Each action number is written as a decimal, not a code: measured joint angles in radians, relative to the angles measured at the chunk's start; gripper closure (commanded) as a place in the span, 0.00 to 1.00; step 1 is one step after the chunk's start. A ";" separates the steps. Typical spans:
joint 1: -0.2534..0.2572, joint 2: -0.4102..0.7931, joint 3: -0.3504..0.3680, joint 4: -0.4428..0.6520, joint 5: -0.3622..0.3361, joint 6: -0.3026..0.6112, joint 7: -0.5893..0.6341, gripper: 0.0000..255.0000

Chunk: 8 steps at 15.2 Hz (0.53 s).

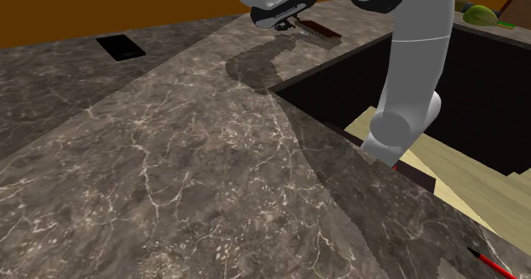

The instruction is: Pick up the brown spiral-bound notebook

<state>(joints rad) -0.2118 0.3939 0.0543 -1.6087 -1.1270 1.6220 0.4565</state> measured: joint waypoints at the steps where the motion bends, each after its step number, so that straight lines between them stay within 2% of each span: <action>1: 0.000 0.001 0.000 0.001 0.000 0.000 -0.001 1.00; 8: 0.002 -0.021 0.001 0.038 0.005 -0.028 -0.052 1.00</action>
<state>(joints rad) -0.2096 0.3733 0.0549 -1.5711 -1.1222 1.5937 0.4043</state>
